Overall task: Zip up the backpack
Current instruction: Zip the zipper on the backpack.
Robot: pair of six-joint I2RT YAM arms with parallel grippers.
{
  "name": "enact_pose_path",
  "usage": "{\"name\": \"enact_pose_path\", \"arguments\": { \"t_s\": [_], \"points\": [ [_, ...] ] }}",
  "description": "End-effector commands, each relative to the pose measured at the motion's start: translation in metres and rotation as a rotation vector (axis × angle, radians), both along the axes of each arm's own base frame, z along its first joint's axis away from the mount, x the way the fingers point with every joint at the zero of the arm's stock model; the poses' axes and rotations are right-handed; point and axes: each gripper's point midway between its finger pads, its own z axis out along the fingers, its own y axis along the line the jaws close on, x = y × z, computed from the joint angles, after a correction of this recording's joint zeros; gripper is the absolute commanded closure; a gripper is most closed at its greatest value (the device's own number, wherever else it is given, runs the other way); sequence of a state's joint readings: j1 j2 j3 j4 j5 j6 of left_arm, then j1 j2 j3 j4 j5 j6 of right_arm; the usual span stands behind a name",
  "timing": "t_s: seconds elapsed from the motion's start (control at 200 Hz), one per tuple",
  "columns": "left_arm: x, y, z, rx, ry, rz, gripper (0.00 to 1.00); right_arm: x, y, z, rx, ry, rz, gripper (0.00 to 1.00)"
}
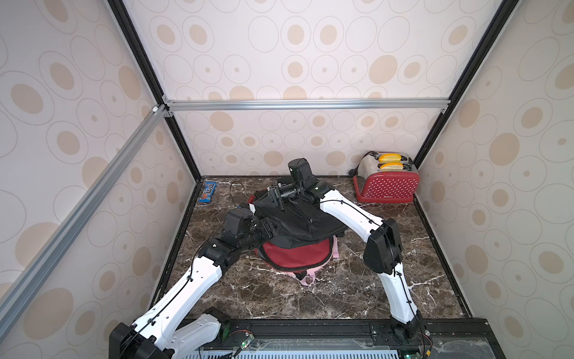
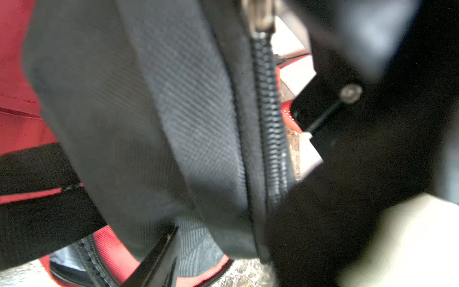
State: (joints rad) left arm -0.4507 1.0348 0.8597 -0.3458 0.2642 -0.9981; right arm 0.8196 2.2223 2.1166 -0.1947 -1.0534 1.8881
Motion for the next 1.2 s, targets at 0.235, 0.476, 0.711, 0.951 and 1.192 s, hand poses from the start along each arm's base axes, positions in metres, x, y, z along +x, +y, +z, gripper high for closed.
{"name": "enact_pose_path", "arguments": {
  "t_s": [0.235, 0.476, 0.711, 0.951, 1.192],
  "points": [
    [0.006, 0.006, -0.009, 0.033, -0.006, 0.047, 0.37, -0.038, 0.004, 0.016, 0.05, -0.019, 0.07, 1.0],
    [0.012, 0.003, -0.018, 0.052, 0.008, 0.037, 0.4, -0.038, 0.003, 0.018, 0.053, -0.009, 0.059, 1.0],
    [0.009, 0.0, -0.035, 0.034, 0.04, 0.026, 0.95, -0.032, 0.006, 0.02, 0.054, 0.015, 0.019, 1.0],
    [-0.002, 0.003, -0.037, 0.005, 0.043, 0.034, 1.0, 0.0, 0.016, 0.016, 0.06, 0.06, -0.143, 1.0],
    [-0.015, 0.003, -0.044, -0.042, 0.052, 0.028, 1.0, 0.041, 0.023, 0.018, 0.044, 0.048, -0.306, 1.0]
  ]
}}
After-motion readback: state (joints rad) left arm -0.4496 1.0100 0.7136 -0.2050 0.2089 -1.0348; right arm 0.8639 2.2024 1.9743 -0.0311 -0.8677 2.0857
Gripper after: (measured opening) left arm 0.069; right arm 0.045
